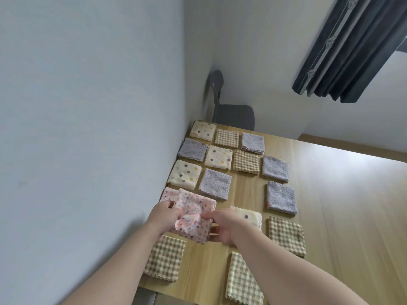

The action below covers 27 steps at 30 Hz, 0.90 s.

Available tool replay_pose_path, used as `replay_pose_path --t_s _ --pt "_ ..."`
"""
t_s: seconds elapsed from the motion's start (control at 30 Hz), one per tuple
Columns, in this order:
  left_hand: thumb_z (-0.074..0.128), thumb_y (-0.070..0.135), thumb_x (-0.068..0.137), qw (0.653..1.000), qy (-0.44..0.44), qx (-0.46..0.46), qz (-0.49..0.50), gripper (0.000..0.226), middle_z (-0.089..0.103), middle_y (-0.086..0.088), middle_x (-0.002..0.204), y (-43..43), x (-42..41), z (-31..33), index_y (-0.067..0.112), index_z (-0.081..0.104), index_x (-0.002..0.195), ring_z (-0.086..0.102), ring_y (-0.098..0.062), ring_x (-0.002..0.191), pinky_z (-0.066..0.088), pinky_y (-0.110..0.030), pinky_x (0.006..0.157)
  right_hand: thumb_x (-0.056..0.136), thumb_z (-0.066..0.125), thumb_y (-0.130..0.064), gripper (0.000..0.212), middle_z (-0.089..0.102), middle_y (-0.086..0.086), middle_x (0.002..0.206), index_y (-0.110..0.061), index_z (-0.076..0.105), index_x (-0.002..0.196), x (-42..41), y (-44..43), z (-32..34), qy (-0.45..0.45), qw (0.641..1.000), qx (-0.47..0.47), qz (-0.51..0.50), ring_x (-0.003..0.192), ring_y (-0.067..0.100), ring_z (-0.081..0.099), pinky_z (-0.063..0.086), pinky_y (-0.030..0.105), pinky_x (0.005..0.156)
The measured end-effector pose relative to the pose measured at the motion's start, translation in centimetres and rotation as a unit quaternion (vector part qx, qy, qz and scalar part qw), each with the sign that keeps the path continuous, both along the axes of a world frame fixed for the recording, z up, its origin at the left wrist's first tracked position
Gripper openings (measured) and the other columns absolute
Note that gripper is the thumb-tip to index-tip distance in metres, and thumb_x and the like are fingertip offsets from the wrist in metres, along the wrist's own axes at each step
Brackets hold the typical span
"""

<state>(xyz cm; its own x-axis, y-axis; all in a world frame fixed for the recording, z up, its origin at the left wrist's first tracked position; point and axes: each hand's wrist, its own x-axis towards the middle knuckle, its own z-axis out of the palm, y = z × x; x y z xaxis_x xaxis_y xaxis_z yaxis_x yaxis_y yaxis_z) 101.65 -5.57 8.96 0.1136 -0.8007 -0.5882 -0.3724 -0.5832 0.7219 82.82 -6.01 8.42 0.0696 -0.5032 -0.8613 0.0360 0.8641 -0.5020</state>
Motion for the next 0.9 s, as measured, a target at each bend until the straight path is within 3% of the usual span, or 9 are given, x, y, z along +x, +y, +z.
replay_pose_path --t_s 0.1,0.2,0.27,0.37,0.6,0.77,0.83,0.9 --pt "0.067 0.029 0.09 0.99 -0.135 -0.016 -0.036 0.053 0.065 -0.001 0.116 -0.9 0.4 -0.6 0.018 0.049 0.138 0.065 -0.017 0.088 0.053 -0.033 0.069 0.092 0.07 -0.006 0.027 0.073 0.016 0.105 -0.009 0.061 0.117 1.6 -1.5 -2.0 0.015 1.0 -0.001 0.025 0.091 0.035 0.074 0.062 0.053 0.073" --pt "0.058 0.022 0.096 0.969 -0.232 -0.036 -0.082 0.039 0.061 0.001 0.094 -2.1 0.7 -1.8 0.014 0.04 0.13 0.06 -0.015 0.074 0.043 -0.03 0.055 0.094 0.068 -0.007 0.026 0.074 0.013 0.104 -0.012 0.06 0.118 3.4 -3.3 -4.2 0.018 0.999 -0.007 0.026 0.09 0.032 0.074 0.063 0.049 0.071" --pt "0.053 0.012 0.096 0.96 -0.261 -0.052 -0.087 0.027 0.06 -0.001 0.093 -3.4 0.7 -3.0 0.015 0.038 0.118 0.058 -0.016 0.072 0.039 -0.029 0.052 0.094 0.067 -0.008 0.025 0.074 0.01 0.104 -0.015 0.06 0.117 4.3 -4.9 -6.0 0.02 0.999 -0.017 0.022 0.092 0.029 0.073 0.063 0.048 0.073" --pt "0.053 0.009 0.094 0.954 -0.282 -0.054 -0.086 0.026 0.058 -0.003 0.098 -4.8 0.7 -4.2 0.016 0.037 0.114 0.057 -0.024 0.077 0.042 -0.033 0.062 0.094 0.067 -0.011 0.023 0.071 0.005 0.107 -0.021 0.06 0.114 5.0 -6.9 -8.1 0.03 0.998 -0.041 0.022 0.096 0.025 0.071 0.063 0.046 0.076" --pt "0.056 0.004 0.093 0.943 -0.323 -0.034 -0.072 0.055 0.059 -0.009 0.13 -6.1 -0.2 -7.0 0.013 0.034 0.142 0.065 -0.031 0.111 0.053 -0.041 0.085 0.091 0.072 -0.02 0.028 0.069 0.003 0.107 -0.02 0.059 0.115 5.1 -8.9 -10.6 0.063 0.995 -0.062 0.048 0.096 0.023 0.069 0.064 0.042 0.074" --pt "0.055 0.006 0.094 0.933 -0.345 -0.038 -0.095 0.063 0.052 -0.011 0.135 -6.2 -0.2 -7.8 0.012 0.026 0.15 0.061 -0.03 0.114 0.053 -0.04 0.085 0.092 0.072 -0.023 0.026 0.068 0.002 0.107 -0.018 0.058 0.113 5.3 -9.2 -11.6 0.087 0.99 -0.056 0.098 0.096 0.022 0.069 0.064 0.037 0.072" --pt "0.058 0.013 0.093 0.915 -0.381 -0.056 -0.118 0.064 0.05 -0.011 0.136 -6.1 -0.3 -7.6 0.011 0.027 0.149 0.057 -0.03 0.118 0.052 -0.039 0.086 0.09 0.074 -0.025 0.027 0.068 0.004 0.105 -0.016 0.058 0.11 5.2 -9.5 -11.7 0.102 0.985 -0.062 0.127 0.091 0.021 0.07 0.064 0.039 0.069" --pt "0.062 0.015 0.089 0.877 -0.442 -0.098 -0.162 0.062 0.05 -0.01 0.135 -5.9 -0.4 -7.6 0.01 0.035 0.144 0.055 -0.029 0.119 0.053 -0.037 0.085 0.089 0.075 -0.027 0.029 0.068 0.005 0.103 -0.014 0.058 0.109 5.2 -9.6 -11.7 0.113 0.979 -0.068 0.154 0.084 0.022 0.072 0.064 0.039 0.062"
